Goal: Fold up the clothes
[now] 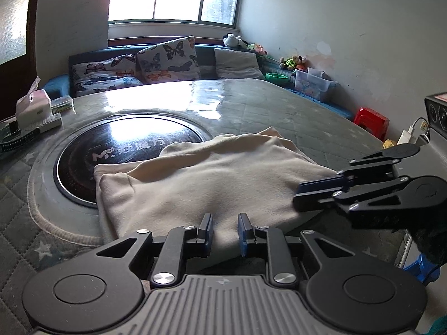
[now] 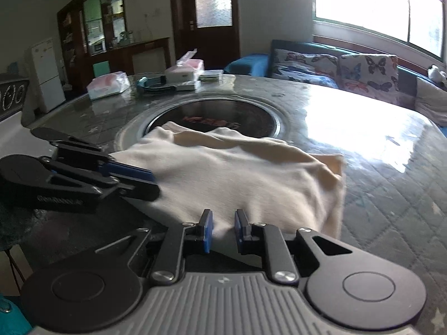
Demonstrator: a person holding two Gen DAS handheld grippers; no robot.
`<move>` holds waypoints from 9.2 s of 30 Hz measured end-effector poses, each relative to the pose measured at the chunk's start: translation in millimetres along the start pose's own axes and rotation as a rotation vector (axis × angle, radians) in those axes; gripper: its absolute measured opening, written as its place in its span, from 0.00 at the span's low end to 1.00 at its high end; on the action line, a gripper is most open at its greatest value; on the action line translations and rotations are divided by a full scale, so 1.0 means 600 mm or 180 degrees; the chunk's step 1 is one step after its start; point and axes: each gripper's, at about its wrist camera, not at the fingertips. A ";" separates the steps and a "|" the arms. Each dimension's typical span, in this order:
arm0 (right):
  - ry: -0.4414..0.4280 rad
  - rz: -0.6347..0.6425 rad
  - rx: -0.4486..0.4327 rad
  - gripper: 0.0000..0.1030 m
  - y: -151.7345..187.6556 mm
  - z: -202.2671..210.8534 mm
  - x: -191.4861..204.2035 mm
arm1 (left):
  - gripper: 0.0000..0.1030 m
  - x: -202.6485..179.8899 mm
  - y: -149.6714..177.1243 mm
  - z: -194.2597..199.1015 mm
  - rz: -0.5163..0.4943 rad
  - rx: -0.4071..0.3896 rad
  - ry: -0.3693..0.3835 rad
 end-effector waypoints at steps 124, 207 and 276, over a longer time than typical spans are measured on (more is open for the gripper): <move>-0.0506 0.0992 0.0090 0.22 -0.086 -0.081 0.149 | 0.33 0.152 -0.005 0.037 0.0727 0.0104 -0.0730; 0.0575 -0.0901 -0.0087 0.44 -0.031 -0.060 -0.152 | 0.15 0.180 -0.004 -0.011 0.2921 0.0154 -0.0257; 0.1893 -0.1108 -0.0161 0.16 0.001 0.077 -0.324 | 0.33 -0.070 -0.184 -0.242 0.1069 0.0701 0.0047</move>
Point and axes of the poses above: each gripper's, at about its wrist camera, not at the fingertips, and z roughly against the way its jaws point, x to its left, y to its underside, and after that the axes turned 2 degrees about -x, right-handed
